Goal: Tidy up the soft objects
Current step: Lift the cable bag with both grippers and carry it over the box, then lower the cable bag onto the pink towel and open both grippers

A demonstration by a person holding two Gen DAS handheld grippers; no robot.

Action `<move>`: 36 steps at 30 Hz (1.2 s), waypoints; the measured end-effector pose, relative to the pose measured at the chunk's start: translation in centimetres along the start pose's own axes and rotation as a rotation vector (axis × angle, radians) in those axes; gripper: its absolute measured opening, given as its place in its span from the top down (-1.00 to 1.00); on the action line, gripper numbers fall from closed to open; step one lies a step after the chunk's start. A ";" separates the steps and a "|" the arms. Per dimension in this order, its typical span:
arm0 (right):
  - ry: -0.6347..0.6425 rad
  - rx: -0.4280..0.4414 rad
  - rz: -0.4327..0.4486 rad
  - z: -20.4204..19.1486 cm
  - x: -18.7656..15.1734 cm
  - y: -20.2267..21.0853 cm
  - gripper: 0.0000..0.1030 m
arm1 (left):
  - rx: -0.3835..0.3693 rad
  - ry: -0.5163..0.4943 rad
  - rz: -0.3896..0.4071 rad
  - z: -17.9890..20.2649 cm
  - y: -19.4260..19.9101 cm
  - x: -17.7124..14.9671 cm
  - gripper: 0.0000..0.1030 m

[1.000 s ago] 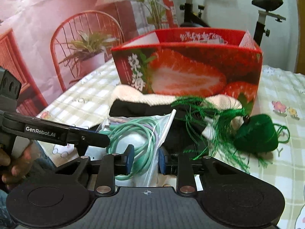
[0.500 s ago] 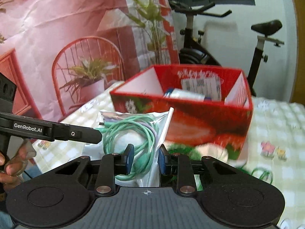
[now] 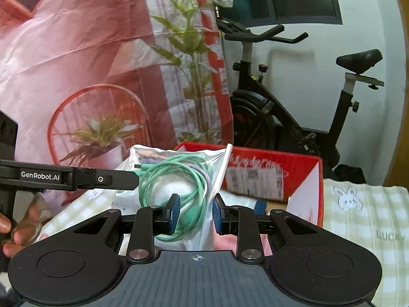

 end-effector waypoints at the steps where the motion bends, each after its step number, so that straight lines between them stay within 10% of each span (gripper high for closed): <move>1: -0.008 -0.008 -0.006 0.4 0.5 -0.9 0.52 | 0.009 0.021 0.003 -0.3 -0.7 0.4 0.24; 17: 0.035 -0.155 -0.205 4.6 -0.8 -11.5 0.53 | 0.117 0.014 -0.099 -2.5 -9.3 1.2 0.24; 27: 0.006 -0.184 -0.299 5.3 -2.3 -13.4 0.53 | 0.142 -0.016 -0.196 -3.0 -10.5 0.0 0.23; 36: 0.031 -0.229 -0.250 5.4 -1.7 -11.3 0.37 | 0.171 -0.075 -0.125 -2.2 -8.1 0.3 -0.01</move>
Point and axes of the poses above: each gripper's, at about its wrist camera, not at the fingertips, and y roughly against the way its jaws point, z to its right, x to its top, the point moved 4 cm from there along -y, roughly the way its jaws point, and after that the axes turned 3 degrees about x, right-handed, at the moved point
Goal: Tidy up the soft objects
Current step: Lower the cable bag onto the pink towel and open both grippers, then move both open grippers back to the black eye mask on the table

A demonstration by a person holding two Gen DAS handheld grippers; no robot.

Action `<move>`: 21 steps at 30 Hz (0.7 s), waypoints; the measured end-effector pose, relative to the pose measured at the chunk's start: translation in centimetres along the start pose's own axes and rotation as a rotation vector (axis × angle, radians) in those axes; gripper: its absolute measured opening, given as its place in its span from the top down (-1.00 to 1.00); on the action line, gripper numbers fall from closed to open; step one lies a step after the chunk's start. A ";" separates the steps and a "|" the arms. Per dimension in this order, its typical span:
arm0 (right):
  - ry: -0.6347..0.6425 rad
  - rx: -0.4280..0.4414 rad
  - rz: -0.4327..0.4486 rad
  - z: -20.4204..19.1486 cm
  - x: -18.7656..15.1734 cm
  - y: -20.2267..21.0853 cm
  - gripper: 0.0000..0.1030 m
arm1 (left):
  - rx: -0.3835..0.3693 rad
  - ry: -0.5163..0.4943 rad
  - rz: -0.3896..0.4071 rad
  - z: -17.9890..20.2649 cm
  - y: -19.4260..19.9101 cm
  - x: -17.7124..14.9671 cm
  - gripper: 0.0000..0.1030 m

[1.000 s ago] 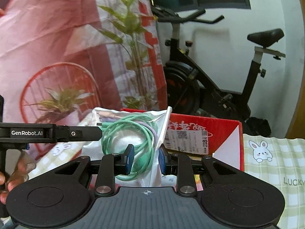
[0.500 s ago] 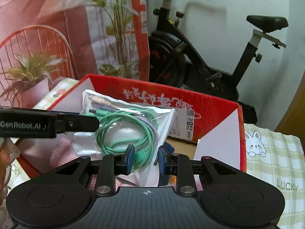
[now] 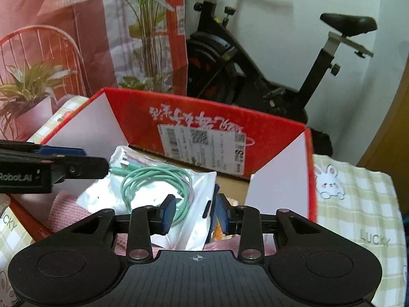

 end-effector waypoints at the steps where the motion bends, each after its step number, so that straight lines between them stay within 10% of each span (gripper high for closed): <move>1: 0.001 0.000 0.007 0.0 0.0 0.4 0.37 | 0.002 -0.009 0.007 0.1 0.3 0.0 -0.04; 9: 0.014 0.001 0.056 -0.5 -0.4 3.6 0.24 | 0.056 -0.095 0.061 1.0 3.9 -0.3 -0.54; 17: 0.005 0.017 0.133 -1.6 -1.2 8.1 -0.85 | 0.087 -0.114 0.103 0.8 7.3 -0.9 -0.94; 21: -0.008 0.015 0.185 -2.1 -1.7 10.4 -0.99 | 0.104 -0.141 0.122 1.1 9.4 -1.7 -1.00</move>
Point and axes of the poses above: each gripper's, at about its wrist camera, not at the fingertips, and y roughly against the way its jaws point, z to its right, x to its top, the point moved 4 cm from there along -y, roughly the way its jaws point, and after that the axes turned 3 degrees about x, right-handed, at the moved point
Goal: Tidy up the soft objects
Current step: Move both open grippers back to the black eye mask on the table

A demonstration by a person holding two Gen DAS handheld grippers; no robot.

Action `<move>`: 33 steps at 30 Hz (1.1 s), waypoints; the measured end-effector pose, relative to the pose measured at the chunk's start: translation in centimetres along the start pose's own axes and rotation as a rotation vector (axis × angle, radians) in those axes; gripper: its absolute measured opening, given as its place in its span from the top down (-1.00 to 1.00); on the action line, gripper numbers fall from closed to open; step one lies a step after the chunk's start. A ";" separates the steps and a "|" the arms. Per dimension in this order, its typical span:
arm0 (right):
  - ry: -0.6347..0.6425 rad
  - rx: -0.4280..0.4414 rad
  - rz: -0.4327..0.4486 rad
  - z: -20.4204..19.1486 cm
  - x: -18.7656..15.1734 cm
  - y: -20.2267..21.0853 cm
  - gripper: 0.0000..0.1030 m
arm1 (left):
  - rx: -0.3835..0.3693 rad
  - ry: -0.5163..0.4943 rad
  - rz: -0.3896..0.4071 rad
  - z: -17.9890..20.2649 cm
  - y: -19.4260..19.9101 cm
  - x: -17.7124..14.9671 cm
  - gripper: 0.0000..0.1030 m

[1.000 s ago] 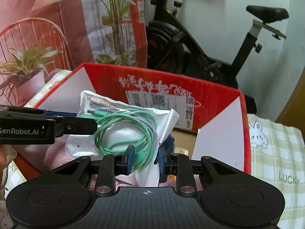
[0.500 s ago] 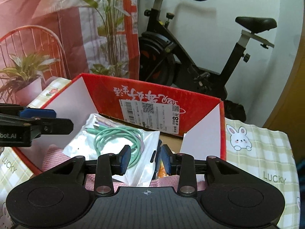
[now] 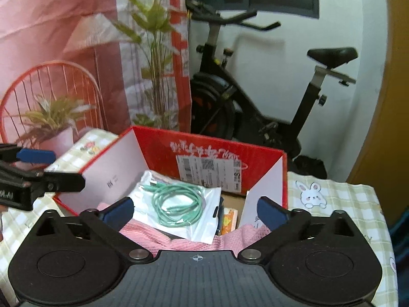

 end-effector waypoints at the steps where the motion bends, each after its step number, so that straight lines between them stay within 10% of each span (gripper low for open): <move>1: -0.004 0.006 0.007 -0.1 -0.1 0.5 -0.99 | 0.002 -0.005 0.003 0.0 0.5 -0.2 -1.00; 18: -0.047 0.034 0.071 -3.0 -6.5 5.8 -0.99 | 0.033 0.109 -0.024 -1.8 6.2 -7.4 -1.00; 33: -0.022 0.059 -0.048 -5.2 -16.2 5.2 -0.93 | 0.021 0.159 -0.210 -0.6 4.3 -15.6 -0.98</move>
Point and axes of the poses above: each gripper's, at about its wrist camera, not at the fingertips, and y roughly against the way its jaws point, z to its right, x to its top, the point moved 4 cm from there along -y, roughly the way its jaws point, and after that the axes turned 3 degrees about x, right-handed, at the moved point
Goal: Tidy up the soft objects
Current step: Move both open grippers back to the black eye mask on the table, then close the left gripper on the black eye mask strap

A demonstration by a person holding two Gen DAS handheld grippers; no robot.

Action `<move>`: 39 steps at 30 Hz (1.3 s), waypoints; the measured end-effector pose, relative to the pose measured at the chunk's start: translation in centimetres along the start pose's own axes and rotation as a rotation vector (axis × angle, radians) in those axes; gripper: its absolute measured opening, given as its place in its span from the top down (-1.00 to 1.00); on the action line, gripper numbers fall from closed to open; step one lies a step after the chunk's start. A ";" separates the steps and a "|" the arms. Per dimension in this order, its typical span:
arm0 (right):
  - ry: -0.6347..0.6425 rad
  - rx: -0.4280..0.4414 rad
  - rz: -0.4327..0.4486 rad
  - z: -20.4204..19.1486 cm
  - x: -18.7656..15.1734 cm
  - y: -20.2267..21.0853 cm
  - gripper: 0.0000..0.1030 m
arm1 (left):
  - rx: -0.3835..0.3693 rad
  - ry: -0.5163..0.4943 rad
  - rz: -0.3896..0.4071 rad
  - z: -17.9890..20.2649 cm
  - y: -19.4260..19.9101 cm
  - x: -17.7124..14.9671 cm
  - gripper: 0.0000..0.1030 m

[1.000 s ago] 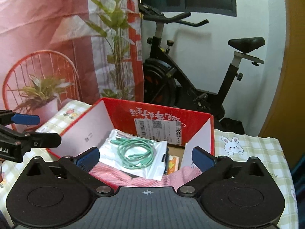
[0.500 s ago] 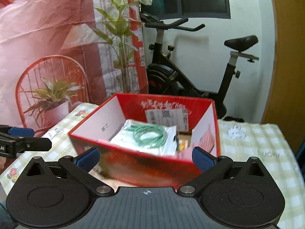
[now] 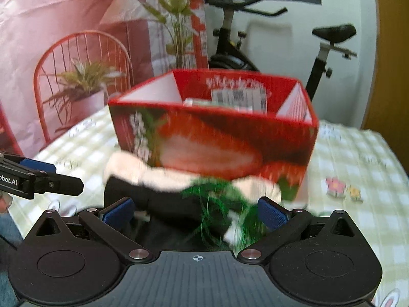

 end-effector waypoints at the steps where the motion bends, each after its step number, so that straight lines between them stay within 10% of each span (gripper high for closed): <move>1: -0.011 0.008 -0.008 0.0 -0.4 -0.1 -0.86 | -0.003 0.012 -0.017 0.0 -0.2 -0.7 -0.97; 12: 0.026 0.111 -0.067 -1.9 -2.2 -1.1 -0.45 | -0.028 0.057 -0.071 -0.5 -1.3 -2.8 -0.39; 39: -0.103 0.033 -0.114 1.5 -4.4 -3.3 -0.53 | -0.025 0.052 -0.165 -0.2 -2.7 -4.1 -0.41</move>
Point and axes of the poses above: each gripper's, at about its wrist camera, not at the fingertips, and y roughly against the way its jaws point, z to its right, x to its top, the point moved 4 cm from there along -y, roughly the way its jaws point, and after that the axes turned 3 degrees about x, right-handed, at the moved point
